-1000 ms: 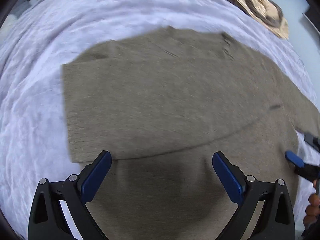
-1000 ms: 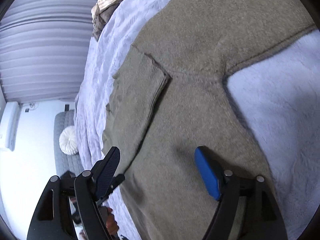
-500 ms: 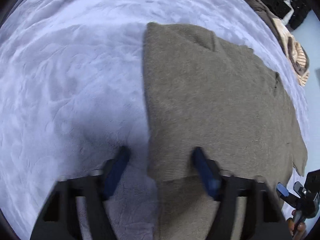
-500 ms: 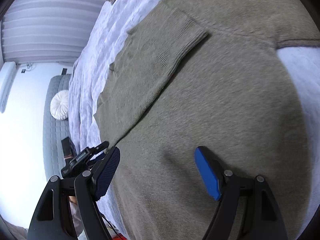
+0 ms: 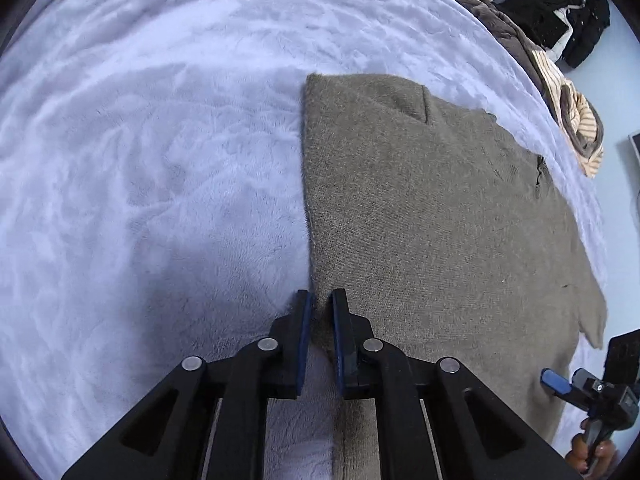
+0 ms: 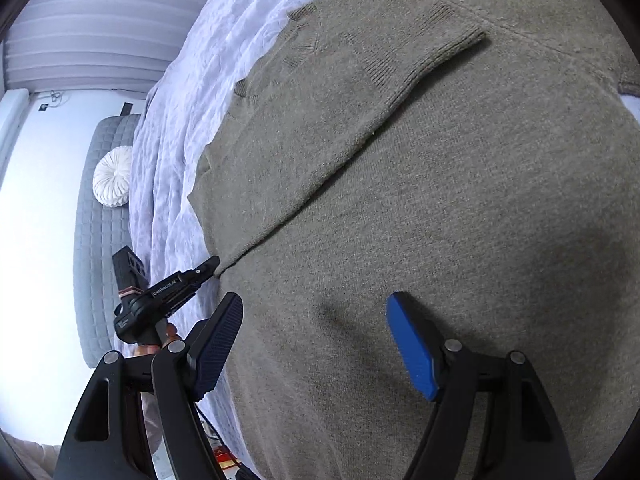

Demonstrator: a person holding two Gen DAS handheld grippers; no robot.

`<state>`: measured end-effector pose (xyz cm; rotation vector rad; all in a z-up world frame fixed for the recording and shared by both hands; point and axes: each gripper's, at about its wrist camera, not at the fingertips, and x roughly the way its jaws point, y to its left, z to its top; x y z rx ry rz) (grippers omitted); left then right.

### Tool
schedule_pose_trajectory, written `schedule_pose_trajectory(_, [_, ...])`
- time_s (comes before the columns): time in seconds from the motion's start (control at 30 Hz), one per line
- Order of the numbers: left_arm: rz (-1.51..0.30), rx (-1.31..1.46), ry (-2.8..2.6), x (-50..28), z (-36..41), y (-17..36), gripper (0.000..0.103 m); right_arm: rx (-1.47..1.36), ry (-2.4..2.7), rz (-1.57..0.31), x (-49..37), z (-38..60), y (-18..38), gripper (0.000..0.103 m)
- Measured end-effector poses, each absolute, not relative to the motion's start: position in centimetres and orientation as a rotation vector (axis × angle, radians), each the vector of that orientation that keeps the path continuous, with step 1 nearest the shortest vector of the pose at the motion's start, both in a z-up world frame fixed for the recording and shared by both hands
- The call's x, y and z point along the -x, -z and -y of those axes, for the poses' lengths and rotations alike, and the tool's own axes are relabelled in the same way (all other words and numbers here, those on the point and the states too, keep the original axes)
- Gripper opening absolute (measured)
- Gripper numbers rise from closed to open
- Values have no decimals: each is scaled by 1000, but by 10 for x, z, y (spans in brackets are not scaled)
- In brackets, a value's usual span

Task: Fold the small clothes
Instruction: 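Grasp the other sleeve cuff with the right gripper and lift it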

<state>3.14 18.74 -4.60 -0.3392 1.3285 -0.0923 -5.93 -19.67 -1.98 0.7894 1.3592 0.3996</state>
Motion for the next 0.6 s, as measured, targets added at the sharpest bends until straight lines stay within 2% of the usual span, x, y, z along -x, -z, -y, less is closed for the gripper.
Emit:
schedule_pose_trajectory(0.2, [-1325, 191, 60, -23, -157, 21, 12, -809, -378, -1351, 62, 203, 18, 78])
schedule_pose_trajectory(0.6, [-1404, 45, 255, -19, -22, 18, 12, -846, -260, -1258, 74, 264, 2, 78])
